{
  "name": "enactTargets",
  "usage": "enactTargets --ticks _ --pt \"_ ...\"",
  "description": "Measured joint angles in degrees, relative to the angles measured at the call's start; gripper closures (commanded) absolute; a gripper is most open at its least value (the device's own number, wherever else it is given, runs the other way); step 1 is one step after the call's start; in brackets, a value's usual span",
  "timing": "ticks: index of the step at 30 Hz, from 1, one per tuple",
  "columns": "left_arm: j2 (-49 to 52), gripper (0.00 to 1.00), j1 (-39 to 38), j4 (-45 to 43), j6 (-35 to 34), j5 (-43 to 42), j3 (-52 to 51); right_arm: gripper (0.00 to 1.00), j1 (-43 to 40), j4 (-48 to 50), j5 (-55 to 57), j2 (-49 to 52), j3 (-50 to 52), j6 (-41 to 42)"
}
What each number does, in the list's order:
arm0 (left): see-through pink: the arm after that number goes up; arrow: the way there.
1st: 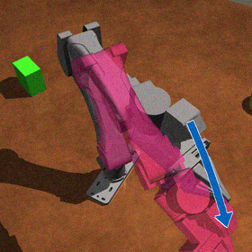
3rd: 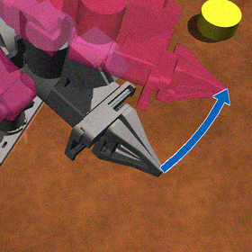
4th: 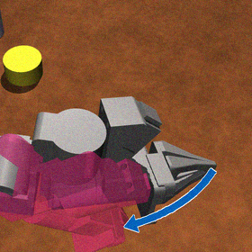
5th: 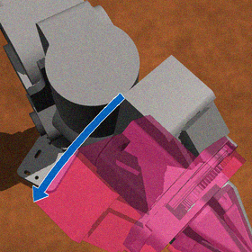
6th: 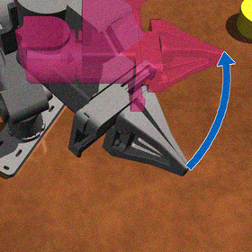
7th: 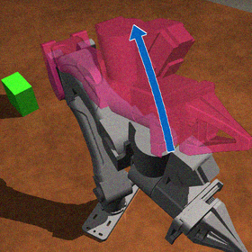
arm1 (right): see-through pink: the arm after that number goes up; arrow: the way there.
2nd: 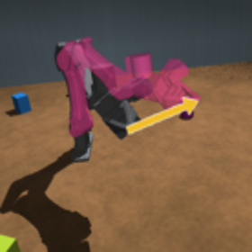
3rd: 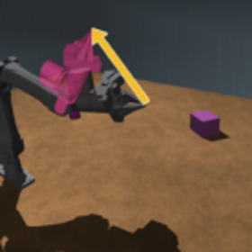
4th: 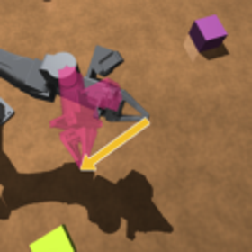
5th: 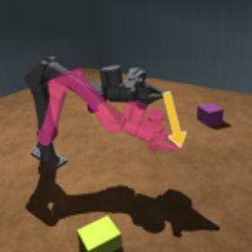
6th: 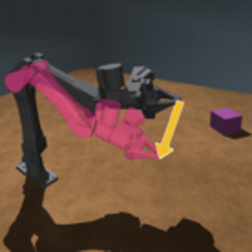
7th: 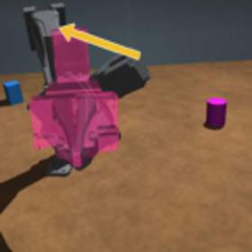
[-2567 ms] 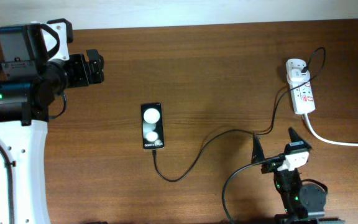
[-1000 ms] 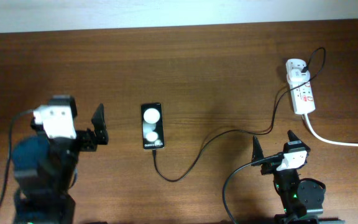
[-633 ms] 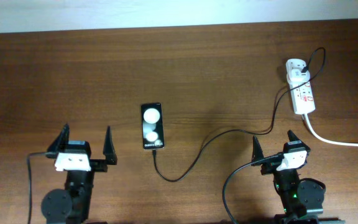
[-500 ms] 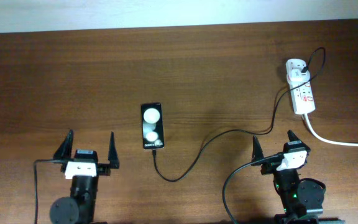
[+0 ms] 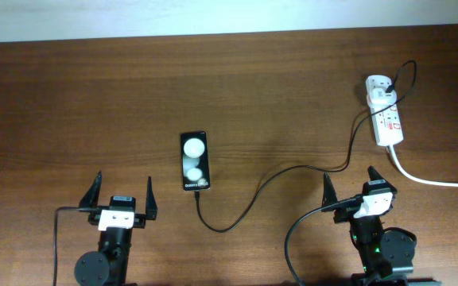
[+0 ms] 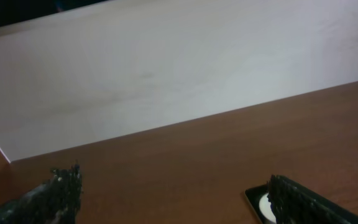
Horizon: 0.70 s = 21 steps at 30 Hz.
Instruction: Plug charger to phone and switch on socket
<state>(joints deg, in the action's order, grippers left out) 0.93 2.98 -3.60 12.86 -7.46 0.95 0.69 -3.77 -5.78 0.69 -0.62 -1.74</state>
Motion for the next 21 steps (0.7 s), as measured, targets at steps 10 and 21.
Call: enactTargets --ticks 10,21 --pt "-0.1 0.01 0.0 7.7 0.9 1.4 0.0 0.01 0.0 0.0 0.0 0.0 0.0 0.0" --pt "-0.1 0.01 0.0 7.7 1.1 1.7 0.0 0.01 0.0 0.0 0.0 0.0 0.0 0.0"
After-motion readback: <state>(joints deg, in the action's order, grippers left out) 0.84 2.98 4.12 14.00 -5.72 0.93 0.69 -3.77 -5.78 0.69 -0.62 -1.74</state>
